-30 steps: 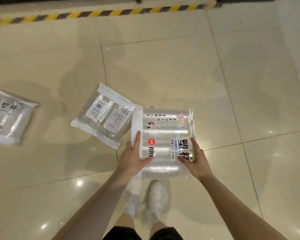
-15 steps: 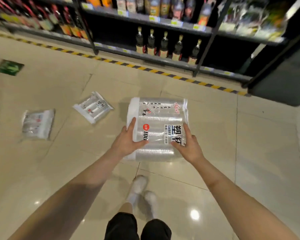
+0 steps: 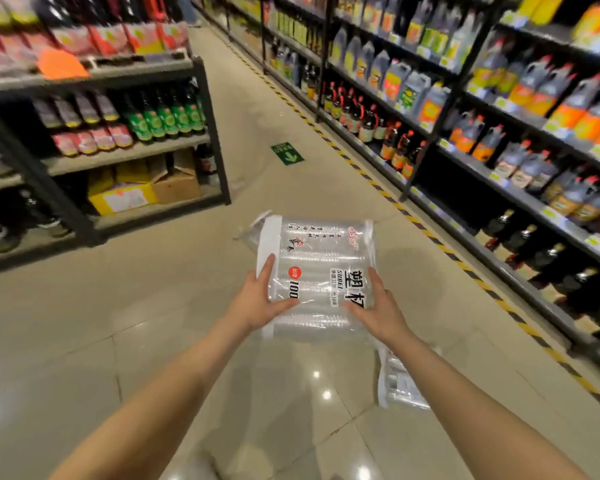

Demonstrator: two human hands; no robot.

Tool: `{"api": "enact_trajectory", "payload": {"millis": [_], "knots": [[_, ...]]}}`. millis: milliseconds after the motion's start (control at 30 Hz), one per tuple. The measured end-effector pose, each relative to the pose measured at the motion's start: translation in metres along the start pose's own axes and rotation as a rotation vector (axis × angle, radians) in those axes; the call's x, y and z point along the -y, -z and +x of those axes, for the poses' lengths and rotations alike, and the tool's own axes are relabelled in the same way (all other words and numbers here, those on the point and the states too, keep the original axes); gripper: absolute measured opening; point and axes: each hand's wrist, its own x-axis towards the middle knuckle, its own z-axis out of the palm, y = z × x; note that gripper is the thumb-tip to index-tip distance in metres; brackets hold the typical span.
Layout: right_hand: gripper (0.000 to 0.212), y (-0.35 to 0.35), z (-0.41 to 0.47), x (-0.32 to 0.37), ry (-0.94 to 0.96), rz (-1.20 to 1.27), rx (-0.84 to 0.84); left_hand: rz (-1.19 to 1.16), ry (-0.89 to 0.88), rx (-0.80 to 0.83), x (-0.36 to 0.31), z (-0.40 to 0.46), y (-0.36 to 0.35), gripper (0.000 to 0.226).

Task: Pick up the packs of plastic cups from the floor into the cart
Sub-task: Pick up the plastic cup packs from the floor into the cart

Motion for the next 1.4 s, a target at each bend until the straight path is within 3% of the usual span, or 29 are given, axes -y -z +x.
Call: {"api": "enact_trajectory", "payload": {"millis": [500, 700, 933, 1167, 1400], "knots": [[0.096, -0.337, 0.017, 0.375, 0.508, -0.074, 0.478, -0.137, 0.417, -0.536, 0.313, -0.137, 0.315, 0.105], [0.116, -0.45, -0.003, 0.492, 0.659, -0.11, 0.711, -0.164, 0.626, -0.745, 0.394, -0.2, 0.386, 0.101], [0.09, -0.575, -0.017, 0.617, 0.891, -0.118, 0.885, -0.189, 0.802, -0.936, 0.485, -0.244, 0.465, 0.102], [0.093, -0.689, -0.03, 0.761, 1.098, -0.137, 1.029, -0.153, 0.967, -1.122, 0.557, -0.27, 0.565, 0.101], [0.094, -0.784, -0.06, 0.84, 1.159, -0.15, 1.134, -0.153, 1.09, -1.174, 0.629, -0.3, 0.626, 0.102]]}}
